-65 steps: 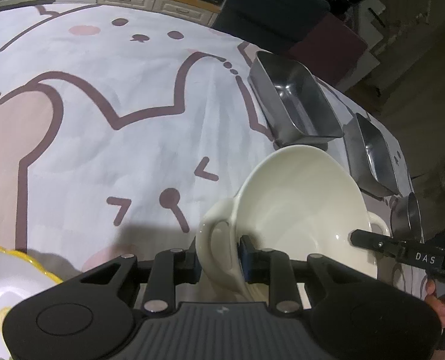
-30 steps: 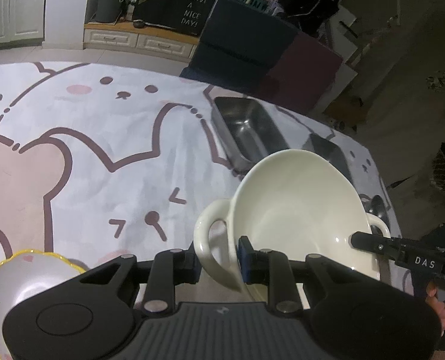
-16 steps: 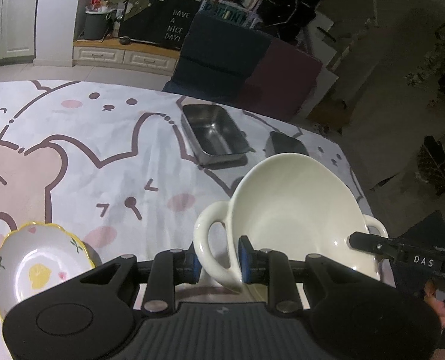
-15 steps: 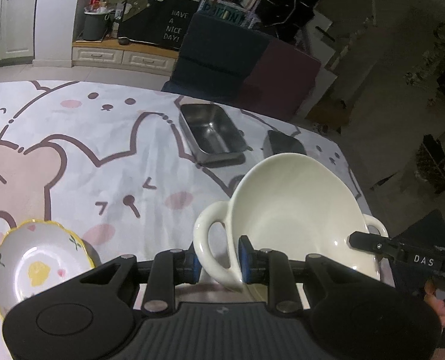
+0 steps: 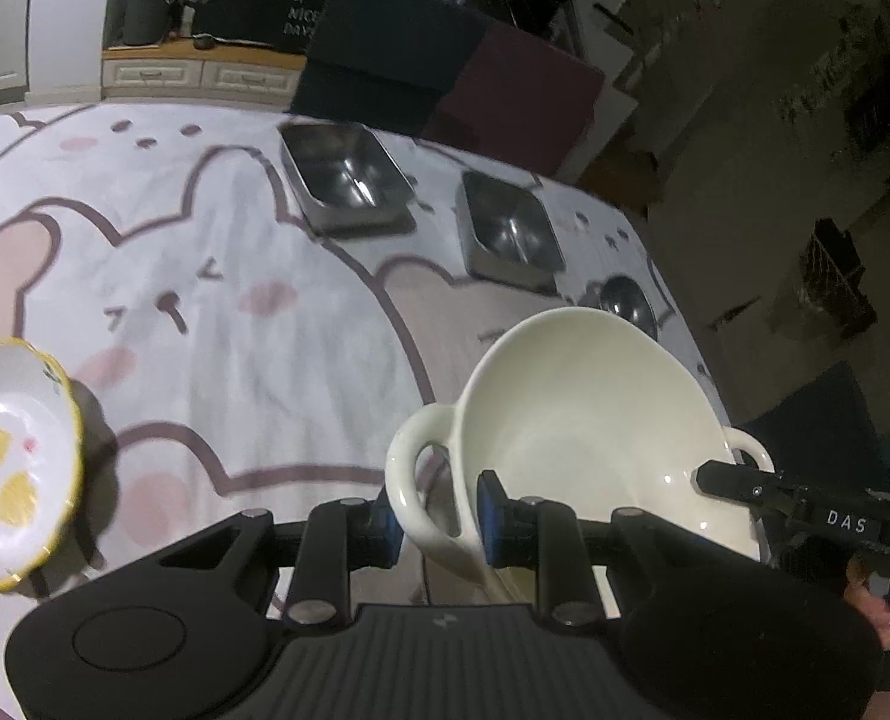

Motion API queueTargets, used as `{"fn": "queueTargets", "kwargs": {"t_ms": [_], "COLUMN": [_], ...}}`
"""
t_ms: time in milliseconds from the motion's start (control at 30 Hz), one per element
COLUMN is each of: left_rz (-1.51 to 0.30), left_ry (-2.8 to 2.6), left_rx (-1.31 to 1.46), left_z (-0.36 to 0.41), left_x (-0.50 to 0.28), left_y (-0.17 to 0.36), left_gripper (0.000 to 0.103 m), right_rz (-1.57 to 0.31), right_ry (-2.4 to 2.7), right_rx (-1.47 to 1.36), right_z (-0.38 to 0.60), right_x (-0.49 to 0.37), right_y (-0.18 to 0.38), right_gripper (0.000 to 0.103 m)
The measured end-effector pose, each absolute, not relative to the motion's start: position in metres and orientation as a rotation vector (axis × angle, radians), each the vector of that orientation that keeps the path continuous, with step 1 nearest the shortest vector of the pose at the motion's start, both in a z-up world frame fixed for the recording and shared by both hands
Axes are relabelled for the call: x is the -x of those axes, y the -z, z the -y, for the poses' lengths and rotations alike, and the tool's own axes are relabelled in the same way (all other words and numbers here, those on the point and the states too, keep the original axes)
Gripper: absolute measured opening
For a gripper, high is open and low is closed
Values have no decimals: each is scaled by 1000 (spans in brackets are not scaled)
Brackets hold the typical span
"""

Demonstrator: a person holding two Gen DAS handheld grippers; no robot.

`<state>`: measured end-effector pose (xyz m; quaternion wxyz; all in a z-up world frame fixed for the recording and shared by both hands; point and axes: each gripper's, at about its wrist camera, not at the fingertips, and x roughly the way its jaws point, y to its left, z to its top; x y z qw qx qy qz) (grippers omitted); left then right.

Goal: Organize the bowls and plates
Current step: 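Lower the cream bowl over the white plate with both grippers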

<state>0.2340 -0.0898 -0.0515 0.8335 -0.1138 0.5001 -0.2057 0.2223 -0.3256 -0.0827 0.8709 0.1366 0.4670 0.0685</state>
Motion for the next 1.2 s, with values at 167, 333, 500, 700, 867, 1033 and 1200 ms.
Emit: {"fn": "queueTargets", "kwargs": {"t_ms": [167,333,500,700,867,1033,1200], "left_rz": [-1090,-1123,-1147,-1172,-1175,-1182,-1188], "left_ry": [445,433,422,415,404,397,395], "left_rx": [213,202,194,188,160,159,153], "left_z": [105,113,119,127,131,131,133], "left_x": [-225,-221,-219,-220,-219,-220,-220], "left_y": [67,83,96,109,115,118,122], "left_gripper": [27,27,27,27,28,28,29], "right_rz": [-1003,-1049,-1088,-1121,-1144,-1157,-1180], "right_ry": [-127,-123,-133,-134,-132,-138,-135], "right_rx": [-284,-298,-290,-283,-287,-283,-286], "right_z": [339,347,350,355,355,354,354], "right_x": [-207,-201,-201,-200,-200,-199,-204], "right_y": [94,111,123,132,139,141,145], "right_gripper": [27,27,27,27,28,28,28]}}
